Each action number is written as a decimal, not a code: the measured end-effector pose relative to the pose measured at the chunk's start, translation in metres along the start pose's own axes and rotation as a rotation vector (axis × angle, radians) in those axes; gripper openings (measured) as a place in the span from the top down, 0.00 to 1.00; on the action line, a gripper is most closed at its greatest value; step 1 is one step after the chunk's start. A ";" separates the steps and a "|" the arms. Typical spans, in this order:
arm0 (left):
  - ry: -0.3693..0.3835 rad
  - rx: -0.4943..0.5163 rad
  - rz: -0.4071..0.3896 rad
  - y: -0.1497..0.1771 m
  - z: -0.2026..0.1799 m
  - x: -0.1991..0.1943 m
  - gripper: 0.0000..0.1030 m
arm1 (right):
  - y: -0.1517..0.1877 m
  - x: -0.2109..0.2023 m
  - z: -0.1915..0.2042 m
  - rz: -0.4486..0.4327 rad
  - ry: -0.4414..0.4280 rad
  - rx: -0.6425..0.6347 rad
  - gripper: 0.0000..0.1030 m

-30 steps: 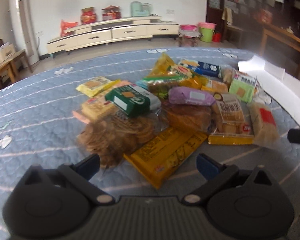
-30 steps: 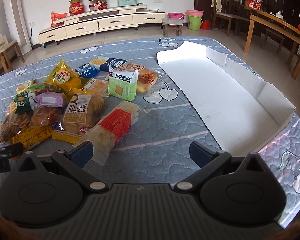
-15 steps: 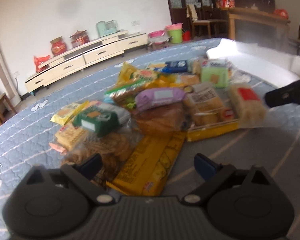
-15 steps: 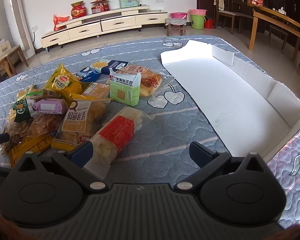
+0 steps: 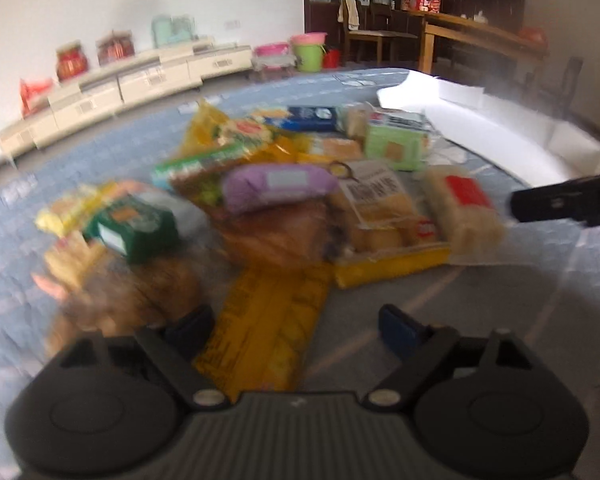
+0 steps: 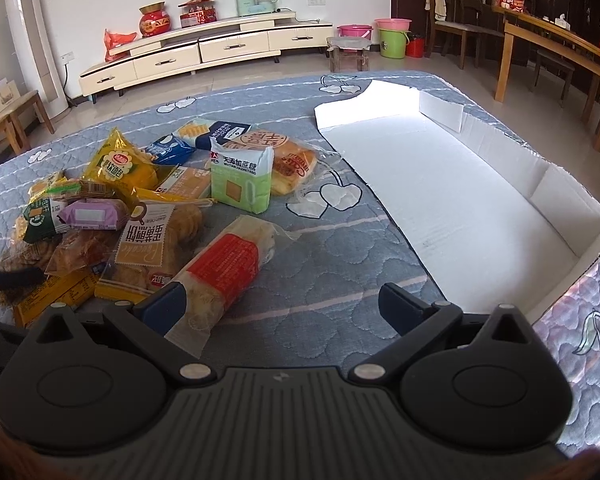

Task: Organize snacks
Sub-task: 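Grasp the yellow packet with the left tool while the right tool grasps the red-labelled bread loaf, then lift and carry the yellow packet and bread loaf toward the white tray with both tools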

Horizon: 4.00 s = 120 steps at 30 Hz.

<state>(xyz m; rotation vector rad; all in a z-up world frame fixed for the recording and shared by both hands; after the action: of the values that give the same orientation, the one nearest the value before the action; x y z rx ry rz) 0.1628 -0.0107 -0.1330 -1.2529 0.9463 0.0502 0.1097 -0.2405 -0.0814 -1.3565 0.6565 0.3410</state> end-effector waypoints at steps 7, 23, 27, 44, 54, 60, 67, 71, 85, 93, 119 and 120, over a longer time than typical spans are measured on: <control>-0.050 -0.029 -0.031 -0.005 -0.009 0.008 0.24 | 0.006 0.007 0.003 0.029 -0.001 -0.001 0.00; -0.195 -0.123 -0.069 0.001 -0.016 -0.022 0.58 | -0.001 0.047 0.027 0.109 0.030 0.038 0.00; -0.225 -0.147 -0.088 -0.001 -0.017 -0.033 0.58 | 0.000 0.051 0.031 0.108 0.054 -0.002 0.16; -0.273 -0.185 -0.171 -0.008 -0.037 -0.089 0.58 | -0.001 -0.025 -0.001 0.007 -0.048 -0.055 0.56; -0.276 -0.161 -0.203 -0.026 -0.056 -0.112 0.58 | -0.010 -0.066 -0.007 -0.074 -0.097 -0.064 0.56; -0.256 -0.151 -0.254 -0.064 -0.080 -0.124 0.58 | -0.037 -0.096 -0.019 -0.148 -0.097 -0.062 0.56; -0.228 -0.148 -0.292 -0.103 -0.104 -0.134 0.58 | -0.059 -0.121 -0.043 -0.218 -0.076 -0.062 0.56; -0.195 -0.153 -0.294 -0.119 -0.118 -0.132 0.58 | -0.070 -0.135 -0.059 -0.254 -0.060 -0.064 0.56; -0.114 -0.119 -0.321 -0.165 -0.168 -0.109 0.58 | -0.103 -0.145 -0.110 -0.319 0.017 -0.051 0.56; -0.095 -0.116 -0.311 -0.178 -0.182 -0.082 0.58 | -0.116 -0.124 -0.128 -0.325 0.051 -0.042 0.56; -0.039 -0.123 -0.195 -0.169 -0.202 0.026 0.58 | -0.106 -0.034 -0.188 -0.165 0.043 -0.044 0.84; -0.037 -0.121 -0.191 -0.166 -0.204 0.028 0.58 | -0.099 -0.037 -0.187 -0.157 0.026 -0.042 0.81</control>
<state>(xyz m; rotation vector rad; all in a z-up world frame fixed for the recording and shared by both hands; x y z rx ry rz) 0.1479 -0.2497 -0.0214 -1.4446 0.7975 -0.0204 0.0948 -0.4365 0.0051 -1.4453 0.5629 0.2123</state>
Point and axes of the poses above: each gripper's, at about its wrist camera, not at the fingertips, and x roughly the way its jaws point, z to its left, y to its underside, the point moved 3 cm from there along x, roughly the way its jaws point, and after that the axes turned 5 degrees about -z, right-handed, at the moved point
